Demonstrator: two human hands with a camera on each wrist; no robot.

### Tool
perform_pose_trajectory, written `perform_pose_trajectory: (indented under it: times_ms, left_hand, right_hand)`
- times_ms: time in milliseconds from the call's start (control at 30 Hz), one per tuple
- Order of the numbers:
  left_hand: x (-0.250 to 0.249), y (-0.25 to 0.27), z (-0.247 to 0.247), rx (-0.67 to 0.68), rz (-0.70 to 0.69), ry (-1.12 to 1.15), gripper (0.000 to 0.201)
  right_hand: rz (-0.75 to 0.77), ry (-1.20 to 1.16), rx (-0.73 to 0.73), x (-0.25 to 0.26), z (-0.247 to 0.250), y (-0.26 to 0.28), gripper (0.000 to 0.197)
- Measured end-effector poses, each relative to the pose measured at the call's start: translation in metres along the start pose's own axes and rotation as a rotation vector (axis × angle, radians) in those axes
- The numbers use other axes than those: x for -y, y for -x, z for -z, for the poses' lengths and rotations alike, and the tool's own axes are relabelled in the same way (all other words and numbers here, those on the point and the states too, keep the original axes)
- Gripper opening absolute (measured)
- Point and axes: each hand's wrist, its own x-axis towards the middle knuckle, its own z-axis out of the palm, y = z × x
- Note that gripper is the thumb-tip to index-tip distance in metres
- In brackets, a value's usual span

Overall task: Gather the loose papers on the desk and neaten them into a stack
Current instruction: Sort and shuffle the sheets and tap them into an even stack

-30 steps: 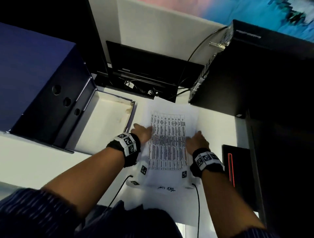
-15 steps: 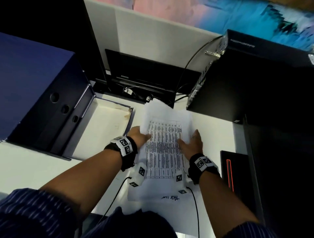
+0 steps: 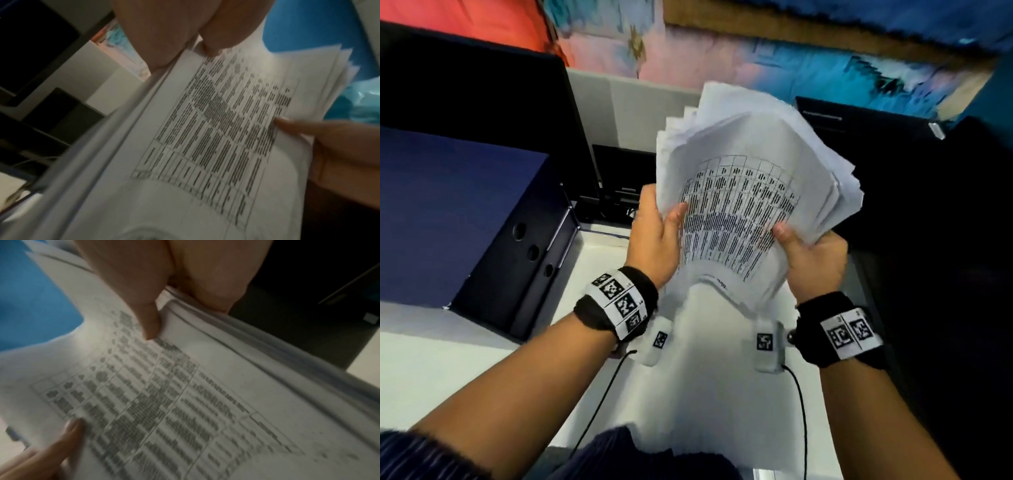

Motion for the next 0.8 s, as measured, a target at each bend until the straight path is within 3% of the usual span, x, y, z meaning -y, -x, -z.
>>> perform_pose_trajectory:
  times_ms: [100,200,367,533,667,733,800]
  left_hand:
    - [0.021,0.016,0.002,0.117,0.129,0.06,0.04]
    - [0.033,0.018,0.002,0.157,0.282,0.093,0.06]
    - [0.014,0.001,-0.002,0.121,0.186,0.163,0.037]
    - [0.022,0.008,0.003,0.252,0.234,0.225,0.058]
    - [0.005,0.002,-0.001,0.223,0.149,0.302,0.071]
    - [-0.012,-0.001,0.002,0.165,0.104,0.421,0.067]
    - [-0.027,-0.006,0.005,0.107,-0.023,0.386,0.051]
  right_hand:
    - [-0.019,0.032,-0.017,-0.003,-0.009,0.029,0.027]
    - [-0.141,-0.055,-0.045,-0.007,-0.014,0.034,0.027]
    - [-0.042,-0.046,-0.088,0.006,-0.009,0.026,0.028]
    - [-0.038,-0.077,-0.128,0.004,0.001,0.03,0.048]
    - [0.07,-0.158,-0.187,0.017,-0.004,0.027,0.046]
    - [0.1,-0.167,-0.184,0.02,-0.004,0.027,0.043]
    - [0.115,-0.139,-0.165,0.021,-0.003,0.028,0.039]
